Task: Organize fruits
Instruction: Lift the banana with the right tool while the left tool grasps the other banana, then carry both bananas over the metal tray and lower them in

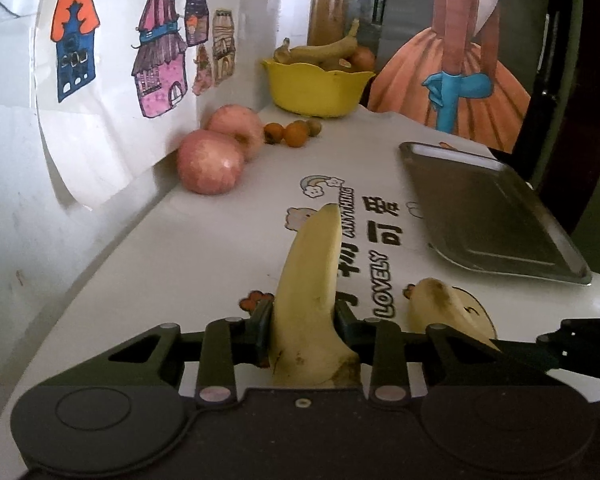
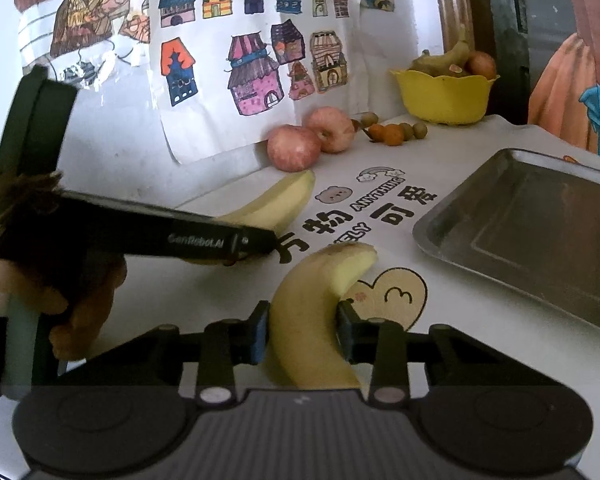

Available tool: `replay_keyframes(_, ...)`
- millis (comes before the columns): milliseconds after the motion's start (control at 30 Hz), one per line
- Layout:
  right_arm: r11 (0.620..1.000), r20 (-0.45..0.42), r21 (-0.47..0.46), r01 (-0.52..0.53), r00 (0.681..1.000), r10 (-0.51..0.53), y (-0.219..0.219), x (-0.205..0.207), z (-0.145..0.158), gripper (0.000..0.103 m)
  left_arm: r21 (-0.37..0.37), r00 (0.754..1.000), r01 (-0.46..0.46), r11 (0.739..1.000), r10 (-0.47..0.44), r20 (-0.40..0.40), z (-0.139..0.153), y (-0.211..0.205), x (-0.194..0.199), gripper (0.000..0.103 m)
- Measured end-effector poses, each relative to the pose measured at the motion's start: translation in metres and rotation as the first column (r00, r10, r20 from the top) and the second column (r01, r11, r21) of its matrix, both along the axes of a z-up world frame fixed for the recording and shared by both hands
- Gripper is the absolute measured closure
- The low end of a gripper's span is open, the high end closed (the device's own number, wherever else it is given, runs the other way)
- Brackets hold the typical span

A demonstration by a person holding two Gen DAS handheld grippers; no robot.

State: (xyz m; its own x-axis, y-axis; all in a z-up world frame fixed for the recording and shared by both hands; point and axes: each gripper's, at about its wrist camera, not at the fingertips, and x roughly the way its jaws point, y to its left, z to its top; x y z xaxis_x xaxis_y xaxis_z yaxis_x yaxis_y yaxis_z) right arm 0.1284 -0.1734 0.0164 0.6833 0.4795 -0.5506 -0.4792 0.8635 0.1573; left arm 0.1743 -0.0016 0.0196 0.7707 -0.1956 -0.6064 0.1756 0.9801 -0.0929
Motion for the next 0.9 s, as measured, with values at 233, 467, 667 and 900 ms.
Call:
replay_keyframes(233, 0.999, -0.011, 0.034, 0.015, 1.0, -0.015, -0.012, -0.003, -0.001, 0.064, -0.035, 1.0, 0.006, 0.999, -0.006, -0.008, 0.0, -0.003, -0.003, 0.069)
replay_keyframes(467, 0.993, -0.038, 0.112, 0.034, 0.999, -0.03, -0.027, -0.002, -0.003, 0.064, -0.072, 1.0, 0.027, 0.997, -0.027, -0.009, 0.0, -0.009, -0.006, 0.069)
replay_keyframes(667, 0.988, -0.026, 0.148, 0.038, 0.999, -0.035, -0.035, -0.008, 0.0, 0.065, -0.102, 0.999, 0.031, 0.994, -0.033, -0.01, 0.0, -0.012, -0.006, 0.069)
replay_keyframes(900, 0.984, -0.021, 0.17, 0.053, 0.999, -0.05, -0.043, -0.01, 0.001, 0.065, -0.125, 1.0, 0.031, 0.992, -0.031, -0.004, 0.0, -0.017, -0.005, 0.069)
